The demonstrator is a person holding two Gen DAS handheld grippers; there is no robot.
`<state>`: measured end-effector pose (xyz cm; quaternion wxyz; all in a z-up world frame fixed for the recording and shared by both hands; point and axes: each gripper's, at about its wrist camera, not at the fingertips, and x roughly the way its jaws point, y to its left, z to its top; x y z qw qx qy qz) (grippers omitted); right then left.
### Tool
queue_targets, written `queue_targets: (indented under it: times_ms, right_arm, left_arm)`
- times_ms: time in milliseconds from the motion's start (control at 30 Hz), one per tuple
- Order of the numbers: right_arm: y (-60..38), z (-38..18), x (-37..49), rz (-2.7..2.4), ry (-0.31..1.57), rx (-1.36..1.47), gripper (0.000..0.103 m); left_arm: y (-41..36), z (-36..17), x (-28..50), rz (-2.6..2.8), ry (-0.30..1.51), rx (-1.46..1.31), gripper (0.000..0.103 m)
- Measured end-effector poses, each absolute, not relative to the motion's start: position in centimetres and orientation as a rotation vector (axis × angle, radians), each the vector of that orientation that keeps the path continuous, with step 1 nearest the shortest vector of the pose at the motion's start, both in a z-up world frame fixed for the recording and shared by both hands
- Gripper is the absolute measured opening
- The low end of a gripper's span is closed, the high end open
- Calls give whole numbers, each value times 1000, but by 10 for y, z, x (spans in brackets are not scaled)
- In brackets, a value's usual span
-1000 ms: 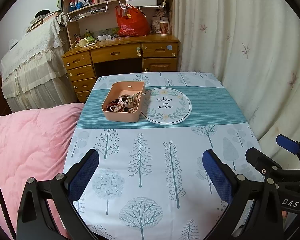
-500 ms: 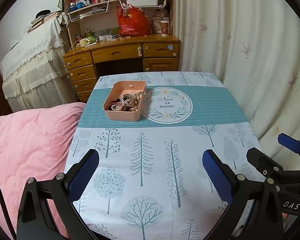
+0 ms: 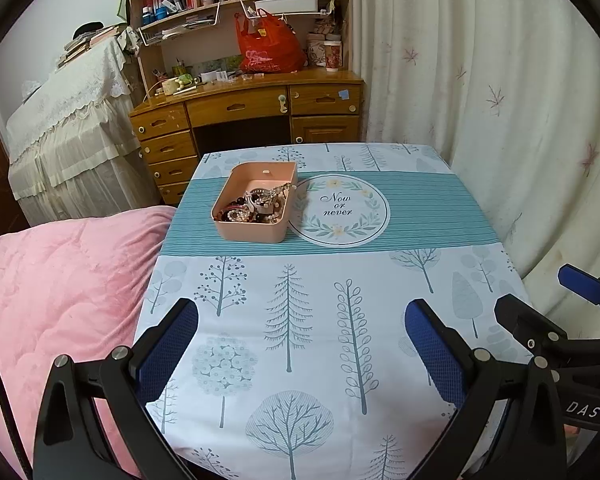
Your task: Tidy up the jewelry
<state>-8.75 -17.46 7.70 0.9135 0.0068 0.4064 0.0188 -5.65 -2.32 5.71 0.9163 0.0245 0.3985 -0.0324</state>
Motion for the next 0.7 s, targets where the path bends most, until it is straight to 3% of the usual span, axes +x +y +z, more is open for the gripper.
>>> queue_targets:
  times_ms: [700]
  right_arm:
    - [-175, 71, -87, 41, 846, 4, 103]
  left_arm:
    - [-20, 53, -53, -62, 842, 43, 102]
